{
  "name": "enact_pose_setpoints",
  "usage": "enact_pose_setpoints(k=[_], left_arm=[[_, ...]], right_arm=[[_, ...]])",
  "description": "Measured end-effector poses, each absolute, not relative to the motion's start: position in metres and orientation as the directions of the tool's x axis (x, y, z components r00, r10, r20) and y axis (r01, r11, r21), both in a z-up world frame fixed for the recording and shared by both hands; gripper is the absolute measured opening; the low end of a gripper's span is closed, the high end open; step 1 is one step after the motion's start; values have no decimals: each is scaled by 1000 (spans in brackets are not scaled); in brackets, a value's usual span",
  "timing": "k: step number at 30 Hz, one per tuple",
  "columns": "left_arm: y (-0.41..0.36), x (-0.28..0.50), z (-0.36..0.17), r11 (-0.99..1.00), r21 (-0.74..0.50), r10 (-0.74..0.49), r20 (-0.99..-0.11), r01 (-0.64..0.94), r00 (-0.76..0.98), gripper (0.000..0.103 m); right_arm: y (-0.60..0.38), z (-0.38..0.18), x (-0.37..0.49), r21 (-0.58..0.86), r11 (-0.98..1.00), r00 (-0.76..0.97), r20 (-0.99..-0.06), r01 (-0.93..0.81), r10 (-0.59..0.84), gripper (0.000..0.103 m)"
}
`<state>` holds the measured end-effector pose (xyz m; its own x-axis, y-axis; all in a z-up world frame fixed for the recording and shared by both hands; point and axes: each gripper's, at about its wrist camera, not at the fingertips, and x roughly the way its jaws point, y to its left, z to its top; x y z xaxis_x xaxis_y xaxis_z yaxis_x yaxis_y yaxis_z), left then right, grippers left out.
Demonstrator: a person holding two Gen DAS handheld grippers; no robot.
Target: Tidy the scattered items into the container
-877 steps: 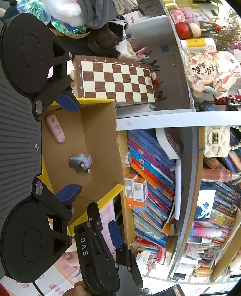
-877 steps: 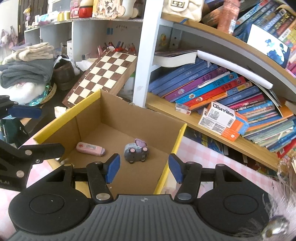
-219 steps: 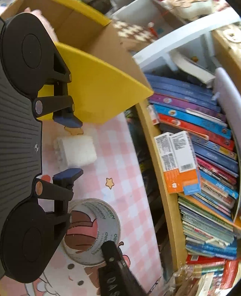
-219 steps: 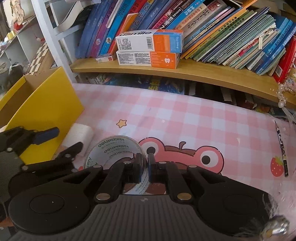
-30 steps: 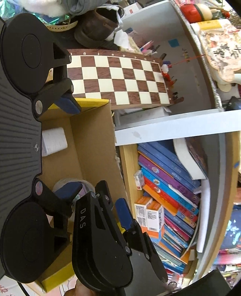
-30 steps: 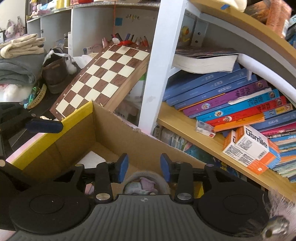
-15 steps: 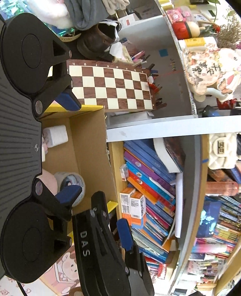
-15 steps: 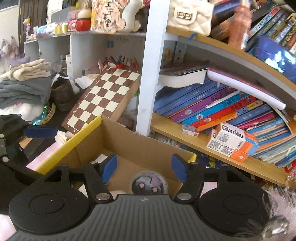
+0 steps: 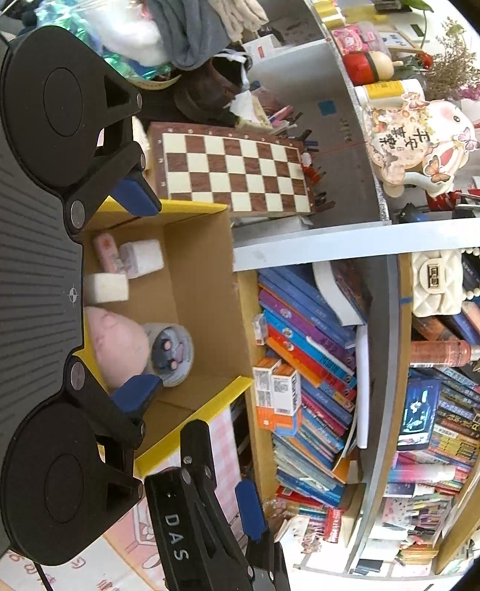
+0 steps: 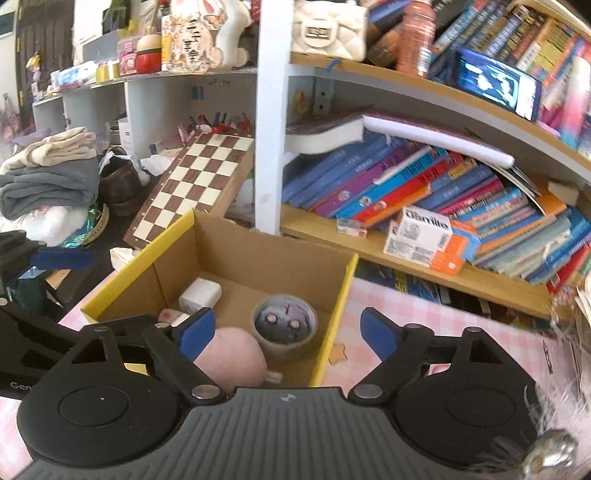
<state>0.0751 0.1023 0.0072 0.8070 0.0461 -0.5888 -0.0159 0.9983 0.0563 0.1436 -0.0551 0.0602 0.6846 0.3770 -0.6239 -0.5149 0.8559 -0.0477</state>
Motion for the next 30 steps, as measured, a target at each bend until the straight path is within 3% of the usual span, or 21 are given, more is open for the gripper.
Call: enact_pose_setpoints(k=[7, 30], left_arm=[[92, 63, 1, 1000, 10, 27, -623, -26, 782, 95], [23, 55, -27, 998, 51, 67, -691, -44, 720, 95]], right_arm=[[-80, 55, 129, 6, 881, 668, -650, -472, 363, 91], [-168, 9, 112, 1, 938, 633, -737, -347, 235, 97]])
